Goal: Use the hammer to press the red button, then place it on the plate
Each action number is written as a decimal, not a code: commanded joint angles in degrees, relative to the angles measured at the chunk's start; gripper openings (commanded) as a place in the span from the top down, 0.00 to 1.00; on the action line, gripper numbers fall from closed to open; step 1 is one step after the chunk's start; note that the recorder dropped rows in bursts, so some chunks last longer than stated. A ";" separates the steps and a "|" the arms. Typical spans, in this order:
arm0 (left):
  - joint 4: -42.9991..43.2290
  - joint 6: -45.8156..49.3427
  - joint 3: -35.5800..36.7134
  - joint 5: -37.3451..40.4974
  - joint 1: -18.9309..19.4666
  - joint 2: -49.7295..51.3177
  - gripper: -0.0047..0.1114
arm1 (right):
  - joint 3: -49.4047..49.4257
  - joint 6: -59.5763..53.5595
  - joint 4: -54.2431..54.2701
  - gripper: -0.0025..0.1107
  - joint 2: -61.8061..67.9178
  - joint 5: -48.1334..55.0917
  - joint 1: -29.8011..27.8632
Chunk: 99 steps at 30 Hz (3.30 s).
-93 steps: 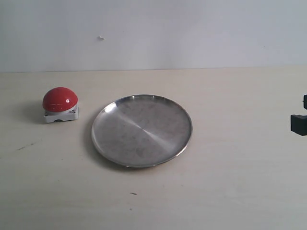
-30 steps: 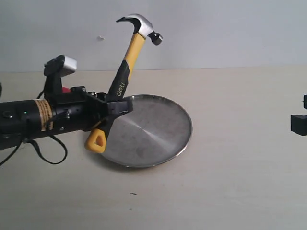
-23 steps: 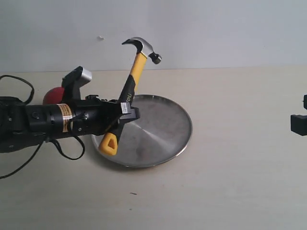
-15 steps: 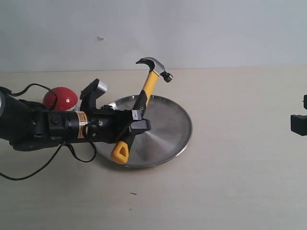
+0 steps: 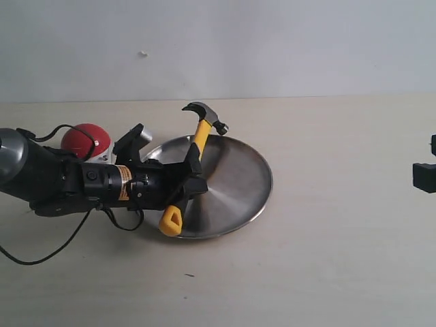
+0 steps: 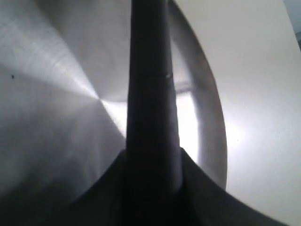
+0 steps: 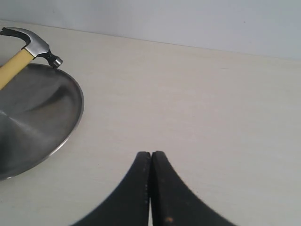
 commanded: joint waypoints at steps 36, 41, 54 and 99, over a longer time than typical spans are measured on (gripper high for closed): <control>4.65 -0.11 -9.32 16.92 -6.04 -0.24 0.96 | 0.28 -0.05 -0.14 0.98 -0.39 -0.30 -0.18; 7.21 -1.40 -8.79 16.67 -6.12 -0.74 0.96 | 0.28 -0.05 -0.14 0.98 -0.39 -0.30 -0.18; 8.71 -2.06 -8.08 17.16 -6.12 -0.74 0.88 | 0.28 -0.05 -0.14 0.98 -0.39 -0.30 -0.18; 10.58 9.96 13.58 29.91 -6.00 -44.46 0.96 | 0.28 -0.05 -0.14 0.98 -0.39 -0.30 -0.18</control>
